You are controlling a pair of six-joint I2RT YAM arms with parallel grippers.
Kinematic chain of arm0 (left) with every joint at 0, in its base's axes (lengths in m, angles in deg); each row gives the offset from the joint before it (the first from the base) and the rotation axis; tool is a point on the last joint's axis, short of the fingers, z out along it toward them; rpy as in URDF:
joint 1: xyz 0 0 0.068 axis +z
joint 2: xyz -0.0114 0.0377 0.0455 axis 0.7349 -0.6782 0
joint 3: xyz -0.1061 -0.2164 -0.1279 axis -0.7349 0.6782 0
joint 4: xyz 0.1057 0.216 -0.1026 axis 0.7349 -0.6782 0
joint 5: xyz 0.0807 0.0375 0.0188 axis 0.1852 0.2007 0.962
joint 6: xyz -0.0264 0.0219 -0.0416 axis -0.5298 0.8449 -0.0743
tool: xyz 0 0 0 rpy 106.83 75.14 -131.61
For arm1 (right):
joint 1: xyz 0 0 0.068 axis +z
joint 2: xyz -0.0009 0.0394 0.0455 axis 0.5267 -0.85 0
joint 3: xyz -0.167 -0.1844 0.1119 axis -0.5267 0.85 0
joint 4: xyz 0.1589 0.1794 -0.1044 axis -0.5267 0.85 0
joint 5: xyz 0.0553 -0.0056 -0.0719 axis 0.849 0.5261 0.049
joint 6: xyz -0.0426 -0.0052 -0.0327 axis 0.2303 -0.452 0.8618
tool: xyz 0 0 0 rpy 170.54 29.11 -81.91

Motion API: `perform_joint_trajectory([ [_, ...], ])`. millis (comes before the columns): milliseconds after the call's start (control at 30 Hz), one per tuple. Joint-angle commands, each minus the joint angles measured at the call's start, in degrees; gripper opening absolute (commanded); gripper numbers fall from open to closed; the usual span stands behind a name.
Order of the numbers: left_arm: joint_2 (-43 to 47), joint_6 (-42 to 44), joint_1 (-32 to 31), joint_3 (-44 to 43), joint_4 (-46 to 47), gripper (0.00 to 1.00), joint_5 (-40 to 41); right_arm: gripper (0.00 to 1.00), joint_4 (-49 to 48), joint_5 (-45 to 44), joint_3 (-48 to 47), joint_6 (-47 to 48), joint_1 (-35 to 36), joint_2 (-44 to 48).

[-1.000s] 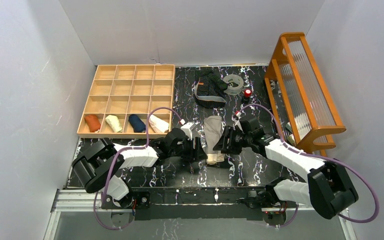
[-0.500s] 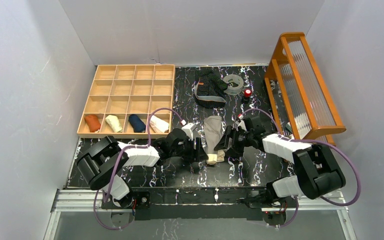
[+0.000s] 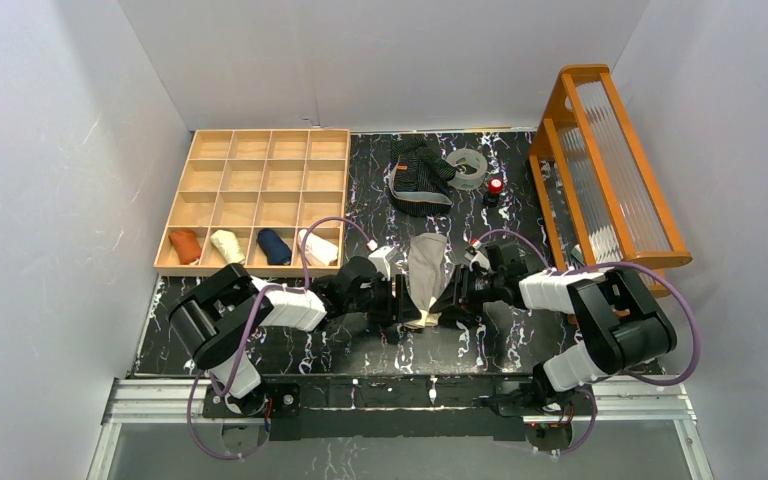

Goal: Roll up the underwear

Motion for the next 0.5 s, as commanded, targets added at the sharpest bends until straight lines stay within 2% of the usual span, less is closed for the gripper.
perform_joint_trajectory([
  [0, -1.63, 0.02, -0.24, 0.50, -2.24, 0.49, 0.37, 0.48, -0.68, -3.77, 2.51, 0.39, 0.11, -3.26],
  [67, -2.08, -0.15, -0.63, 0.85, -2.24, 0.49, 0.65, 0.62, -1.62, -2.66, 2.59, -0.31, 0.11, -3.69],
  [167, -1.94, -0.84, -1.64, 1.20, -1.33, 0.49, 1.81, 0.67, -2.54, -1.89, 2.84, -1.23, 0.11, -2.45],
  [333, -0.36, -2.90, -2.09, 1.56, 0.49, 0.53, 3.76, 0.67, -2.11, -2.71, 2.77, -2.11, 0.11, 1.43],
  [467, 0.01, -3.33, -2.61, 0.00, 0.45, 0.52, 3.40, 0.59, -0.89, -4.83, 2.31, -2.72, 0.24, 2.48],
])
